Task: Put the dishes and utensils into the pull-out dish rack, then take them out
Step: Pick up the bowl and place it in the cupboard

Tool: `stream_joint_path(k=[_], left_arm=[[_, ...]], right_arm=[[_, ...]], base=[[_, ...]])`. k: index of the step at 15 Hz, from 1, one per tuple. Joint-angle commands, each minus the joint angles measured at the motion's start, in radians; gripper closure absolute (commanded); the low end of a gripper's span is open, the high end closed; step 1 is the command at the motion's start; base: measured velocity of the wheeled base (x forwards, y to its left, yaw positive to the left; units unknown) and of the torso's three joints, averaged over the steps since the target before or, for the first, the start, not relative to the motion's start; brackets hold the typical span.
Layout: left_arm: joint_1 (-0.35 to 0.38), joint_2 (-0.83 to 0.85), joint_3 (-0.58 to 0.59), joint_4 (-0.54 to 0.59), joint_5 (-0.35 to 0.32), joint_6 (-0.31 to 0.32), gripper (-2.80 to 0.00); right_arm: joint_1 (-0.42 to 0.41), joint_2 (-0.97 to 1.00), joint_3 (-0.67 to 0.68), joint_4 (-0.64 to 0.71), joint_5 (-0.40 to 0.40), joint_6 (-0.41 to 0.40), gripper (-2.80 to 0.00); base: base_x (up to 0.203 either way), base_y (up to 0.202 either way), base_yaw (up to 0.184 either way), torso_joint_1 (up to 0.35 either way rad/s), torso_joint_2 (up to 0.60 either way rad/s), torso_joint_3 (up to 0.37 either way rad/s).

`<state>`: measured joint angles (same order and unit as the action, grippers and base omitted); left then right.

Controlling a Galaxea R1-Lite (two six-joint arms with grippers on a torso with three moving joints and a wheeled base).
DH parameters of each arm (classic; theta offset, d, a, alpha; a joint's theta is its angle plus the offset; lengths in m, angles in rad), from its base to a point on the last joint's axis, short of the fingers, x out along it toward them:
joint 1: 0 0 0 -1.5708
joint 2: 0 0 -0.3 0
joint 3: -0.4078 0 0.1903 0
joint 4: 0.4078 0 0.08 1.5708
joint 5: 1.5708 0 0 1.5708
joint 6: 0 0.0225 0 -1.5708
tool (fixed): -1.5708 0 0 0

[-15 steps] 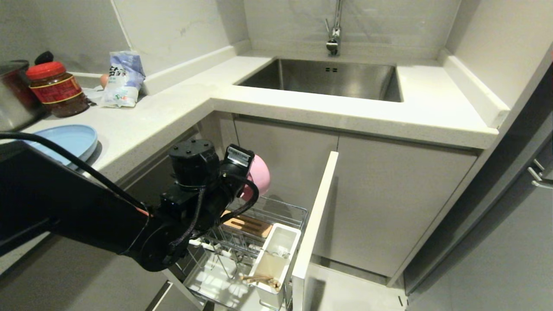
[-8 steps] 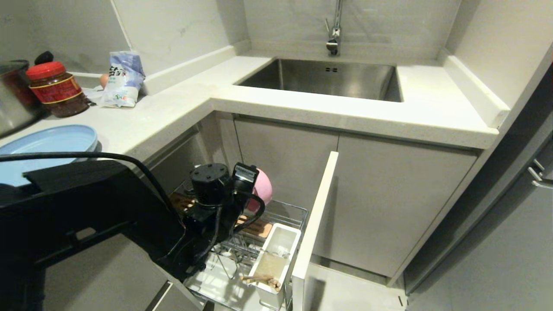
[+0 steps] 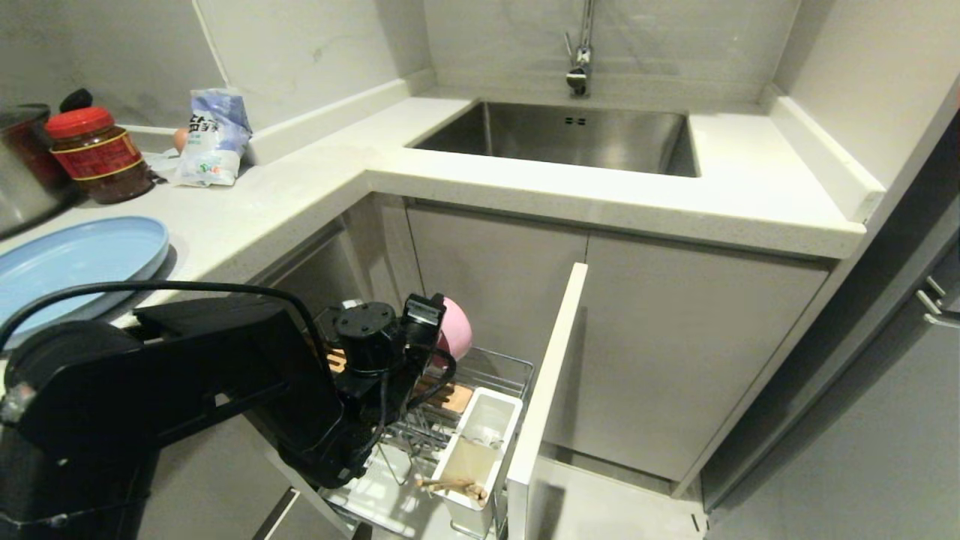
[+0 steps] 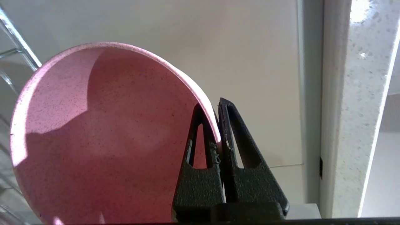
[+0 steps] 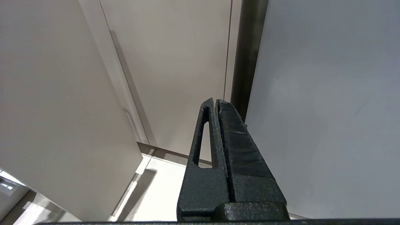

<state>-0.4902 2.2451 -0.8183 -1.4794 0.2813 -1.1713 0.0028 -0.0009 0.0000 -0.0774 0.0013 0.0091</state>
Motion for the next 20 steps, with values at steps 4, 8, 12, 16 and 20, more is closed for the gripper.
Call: stream_joint_path(k=[4, 8, 12, 16, 20], left_arm=[[0.002, 0.03, 0.002, -0.035, -0.01, -0.047, 0.0], [0.002, 0.048, 0.004, -0.035, -0.024, -0.084, 0.0], [0.002, 0.051, 0.004, -0.039, -0.031, -0.085, 0.0], [0.005, 0.053, 0.001, -0.038, -0.031, -0.085, 0.0], [0.007, 0.053, 0.001, -0.036, -0.031, -0.085, 0.0]], right_arm=[[0.0, -0.001, 0.026, -0.001, 0.0, 0.0, 0.0], [0.0, -0.001, 0.026, -0.001, 0.0, 0.0, 0.0], [0.0, -0.001, 0.026, -0.001, 0.0, 0.001, 0.0], [0.0, -0.001, 0.026, -0.001, 0.0, 0.0, 0.0], [0.0, -0.001, 0.026, -0.001, 0.0, 0.0, 0.0]], base=[[0.0, 0.0, 0.0, 0.0, 0.0, 0.0], [0.0, 0.0, 0.0, 0.0, 0.0, 0.0], [0.0, 0.0, 0.0, 0.0, 0.0, 0.0], [0.0, 0.0, 0.0, 0.0, 0.0, 0.0], [0.0, 0.0, 0.0, 0.0, 0.0, 0.0]])
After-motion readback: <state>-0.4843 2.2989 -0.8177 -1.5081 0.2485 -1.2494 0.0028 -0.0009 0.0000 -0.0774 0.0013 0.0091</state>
